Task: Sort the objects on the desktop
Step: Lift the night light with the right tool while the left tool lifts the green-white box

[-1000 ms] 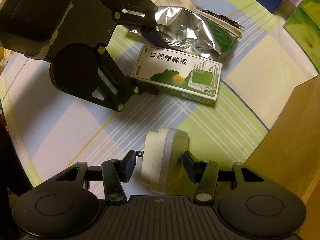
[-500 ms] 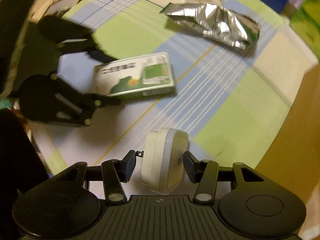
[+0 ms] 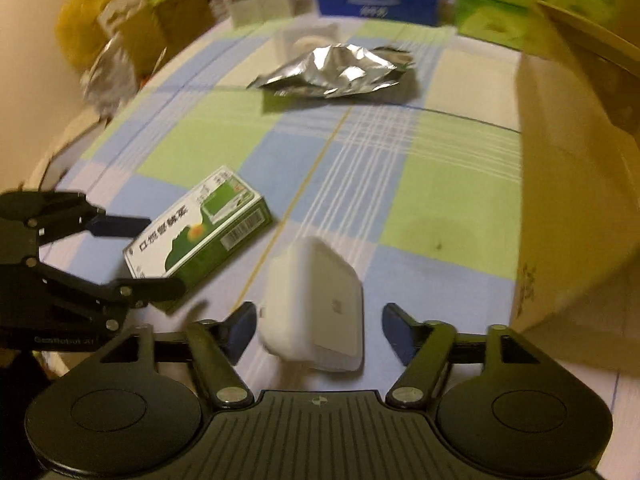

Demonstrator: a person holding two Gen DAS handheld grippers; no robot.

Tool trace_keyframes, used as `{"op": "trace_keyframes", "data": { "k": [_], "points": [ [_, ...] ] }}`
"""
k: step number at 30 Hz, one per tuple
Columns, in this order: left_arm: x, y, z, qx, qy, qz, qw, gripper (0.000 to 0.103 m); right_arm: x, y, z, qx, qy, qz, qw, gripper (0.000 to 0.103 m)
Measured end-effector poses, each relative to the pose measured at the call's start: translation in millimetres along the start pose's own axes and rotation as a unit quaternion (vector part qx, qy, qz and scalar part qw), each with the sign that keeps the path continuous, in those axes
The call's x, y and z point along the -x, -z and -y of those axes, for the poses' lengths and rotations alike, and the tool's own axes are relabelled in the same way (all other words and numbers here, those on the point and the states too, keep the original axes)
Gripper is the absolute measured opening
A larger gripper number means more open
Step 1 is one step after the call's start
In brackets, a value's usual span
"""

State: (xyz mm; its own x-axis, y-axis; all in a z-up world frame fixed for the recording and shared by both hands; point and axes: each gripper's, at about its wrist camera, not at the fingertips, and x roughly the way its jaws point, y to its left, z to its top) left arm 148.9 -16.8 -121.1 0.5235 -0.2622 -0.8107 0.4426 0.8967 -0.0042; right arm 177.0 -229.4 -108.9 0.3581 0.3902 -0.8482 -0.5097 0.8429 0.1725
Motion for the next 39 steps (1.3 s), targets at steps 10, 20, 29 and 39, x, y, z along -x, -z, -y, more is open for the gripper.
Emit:
{"op": "trace_keyframes", "data": {
  "k": [10, 20, 29, 39],
  "points": [
    [2, 2, 0, 0.013, 0.006, 0.031, 0.9994, 0.064, -2, 20, -4, -0.026, -0.024, 0.062, 0.997, 0.076],
    [-6, -6, -7, 0.014, 0.018, 0.024, 0.9994, 0.066, -9, 16, 17, -0.092, -0.072, 0.057, 0.992, 0.078],
    [-14, -8, -11, 0.027, 0.018, 0.012, 0.9994, 0.066, -9, 17, 27, -0.108, -0.1, 0.054, 0.988, 0.065],
    [-25, -17, -6, 0.01, 0.002, 0.001, 0.9999, 0.056, 2, 24, 15, -0.102, -0.04, 0.079, 0.991, 0.064]
  ]
}}
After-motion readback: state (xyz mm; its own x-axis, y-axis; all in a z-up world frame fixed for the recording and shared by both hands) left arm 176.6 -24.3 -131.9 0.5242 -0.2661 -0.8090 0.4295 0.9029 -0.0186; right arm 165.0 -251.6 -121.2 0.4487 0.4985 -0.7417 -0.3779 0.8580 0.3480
